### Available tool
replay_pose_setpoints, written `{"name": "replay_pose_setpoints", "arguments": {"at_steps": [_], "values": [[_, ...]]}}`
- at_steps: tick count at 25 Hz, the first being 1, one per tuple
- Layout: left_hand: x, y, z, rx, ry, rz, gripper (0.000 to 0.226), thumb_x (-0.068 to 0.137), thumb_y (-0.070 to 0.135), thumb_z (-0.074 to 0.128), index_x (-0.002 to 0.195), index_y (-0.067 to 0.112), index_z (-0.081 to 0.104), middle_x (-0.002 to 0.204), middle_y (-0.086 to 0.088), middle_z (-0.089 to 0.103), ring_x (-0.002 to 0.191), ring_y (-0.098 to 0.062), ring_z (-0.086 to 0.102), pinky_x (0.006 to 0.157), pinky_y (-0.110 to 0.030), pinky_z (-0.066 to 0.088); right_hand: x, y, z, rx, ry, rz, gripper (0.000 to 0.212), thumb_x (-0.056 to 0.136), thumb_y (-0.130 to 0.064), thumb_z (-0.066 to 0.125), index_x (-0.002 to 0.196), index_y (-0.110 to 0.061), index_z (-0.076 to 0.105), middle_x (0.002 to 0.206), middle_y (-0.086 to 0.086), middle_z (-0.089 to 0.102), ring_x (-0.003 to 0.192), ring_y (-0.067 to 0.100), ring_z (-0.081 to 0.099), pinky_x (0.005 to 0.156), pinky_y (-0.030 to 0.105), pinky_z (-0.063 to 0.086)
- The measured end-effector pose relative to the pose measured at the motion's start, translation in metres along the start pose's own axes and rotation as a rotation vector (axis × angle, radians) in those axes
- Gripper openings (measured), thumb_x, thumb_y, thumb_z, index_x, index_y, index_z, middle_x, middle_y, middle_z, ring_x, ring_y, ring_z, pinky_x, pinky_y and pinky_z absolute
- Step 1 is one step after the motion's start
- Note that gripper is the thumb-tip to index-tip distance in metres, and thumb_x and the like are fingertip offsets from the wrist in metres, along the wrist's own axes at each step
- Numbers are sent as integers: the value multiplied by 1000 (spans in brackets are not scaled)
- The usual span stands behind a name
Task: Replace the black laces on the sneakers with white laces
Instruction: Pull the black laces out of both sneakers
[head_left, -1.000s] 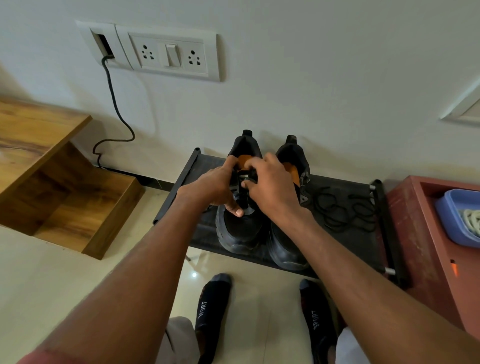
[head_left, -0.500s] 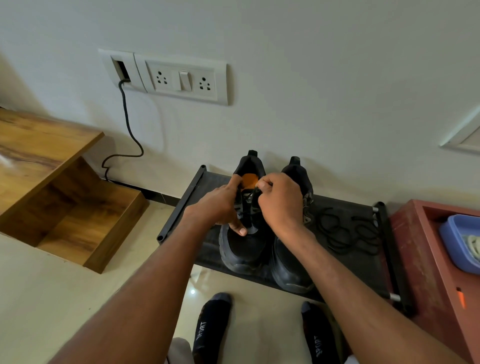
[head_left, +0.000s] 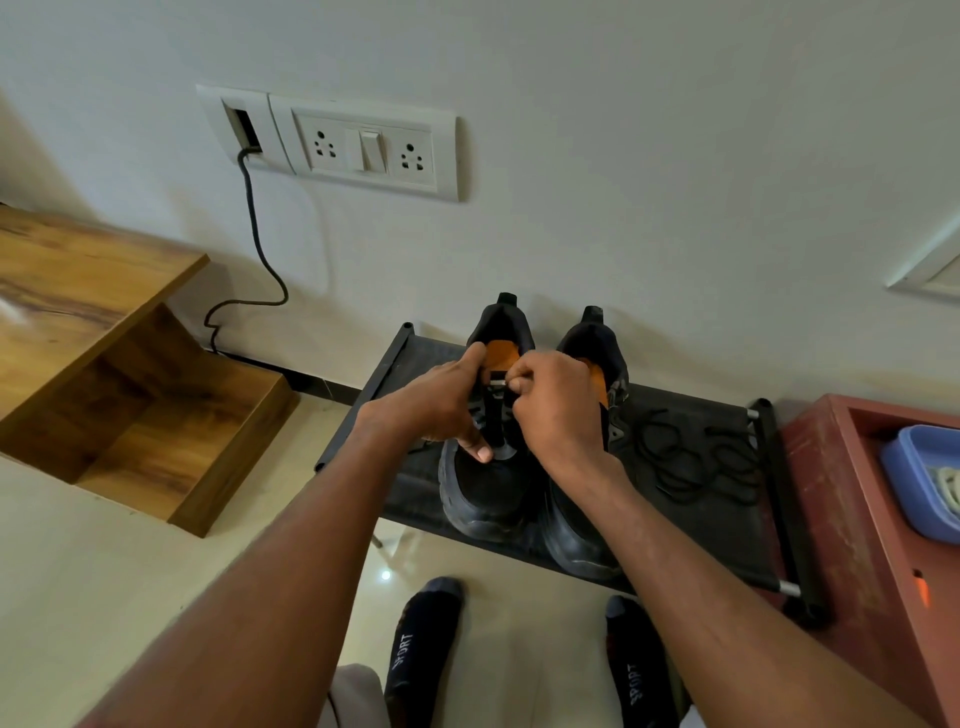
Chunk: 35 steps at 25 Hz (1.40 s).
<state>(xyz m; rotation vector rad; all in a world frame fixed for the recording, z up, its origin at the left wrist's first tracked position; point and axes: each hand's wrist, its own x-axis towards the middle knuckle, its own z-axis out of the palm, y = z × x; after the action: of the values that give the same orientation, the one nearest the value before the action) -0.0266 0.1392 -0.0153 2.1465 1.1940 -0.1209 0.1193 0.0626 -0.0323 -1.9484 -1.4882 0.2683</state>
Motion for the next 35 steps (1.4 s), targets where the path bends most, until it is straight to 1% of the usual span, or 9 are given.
{"name": "replay_pose_setpoints", "arguments": {"at_steps": [5, 8, 11, 15, 18, 27, 30, 33, 35], "values": [[2, 2, -1, 45, -28, 5, 87, 66, 24, 98, 135, 28, 44, 133, -3, 58, 122, -31, 55, 96, -48, 47, 15, -8, -27, 281, 143, 309, 18, 102, -13, 48, 94, -28, 54, 88, -2, 68, 64, 17, 73, 63, 45, 63], [4, 7, -3, 118, -77, -10, 56, 81, 29, 89, 130, 28, 63, 140, -3, 60, 128, -30, 55, 103, -47, 43, 12, -11, -49, -54, -77, 208, 16, 92, -18, 55, 87, -29, 66, 86, -4, 68, 74, 22, 68, 69, 38, 58], [4, 10, -3, 7, -59, -34, 40, 85, 34, 85, 121, 22, 70, 129, 2, 64, 115, -20, 60, 93, -33, 42, -3, -2, -55, -438, -145, 86, 15, 92, -27, 64, 99, -16, 72, 120, 5, 57, 103, 27, 57, 76, 40, 56], [6, 14, 1, -150, 33, -69, 29, 80, 31, 89, 97, 10, 77, 94, -8, 75, 79, -13, 66, 66, -23, 49, -3, 0, -55, -507, -327, -133, 80, 81, -58, 79, 149, -29, 45, 161, 3, 24, 147, 31, 27, 113, 54, 37], [6, 16, 1, -197, 107, -92, 22, 75, 23, 93, 77, 10, 76, 79, -9, 75, 77, -20, 70, 75, -35, 60, -14, 0, -38, -448, -481, -181, 117, 70, -73, 81, 162, -39, 17, 171, -3, 7, 158, 25, 10, 120, 65, 19], [-14, 7, 0, -564, 253, -111, 15, 92, 17, 78, 88, 3, 72, 75, -2, 66, 70, -7, 63, 71, -24, 49, -22, 10, -26, -394, -411, -131, 128, 60, -72, 87, 161, -38, 16, 172, -8, 18, 159, 19, 16, 122, 70, 8], [-13, 15, 4, -318, 357, 5, 24, 85, 33, 85, 96, 15, 73, 82, 6, 57, 64, 1, 57, 59, -14, 43, -23, 11, -27, -375, -419, -130, 129, 61, -72, 87, 162, -35, 15, 172, -7, 17, 159, 19, 16, 122, 70, 9], [-3, 16, 10, 132, 323, 16, 31, 76, 44, 89, 101, 29, 78, 107, 2, 48, 93, -14, 50, 78, -27, 40, -22, 13, -28, -355, -419, -135, 130, 61, -72, 87, 162, -35, 15, 172, -7, 17, 160, 20, 15, 122, 70, 8], [2, 15, 14, 144, 285, 17, 25, 77, 38, 90, 95, 24, 81, 102, 1, 55, 92, -18, 54, 76, -31, 43, -22, 13, -28, -356, -423, -140, 129, 61, -71, 87, 162, -35, 15, 172, -7, 16, 160, 20, 14, 123, 70, 8]]}}
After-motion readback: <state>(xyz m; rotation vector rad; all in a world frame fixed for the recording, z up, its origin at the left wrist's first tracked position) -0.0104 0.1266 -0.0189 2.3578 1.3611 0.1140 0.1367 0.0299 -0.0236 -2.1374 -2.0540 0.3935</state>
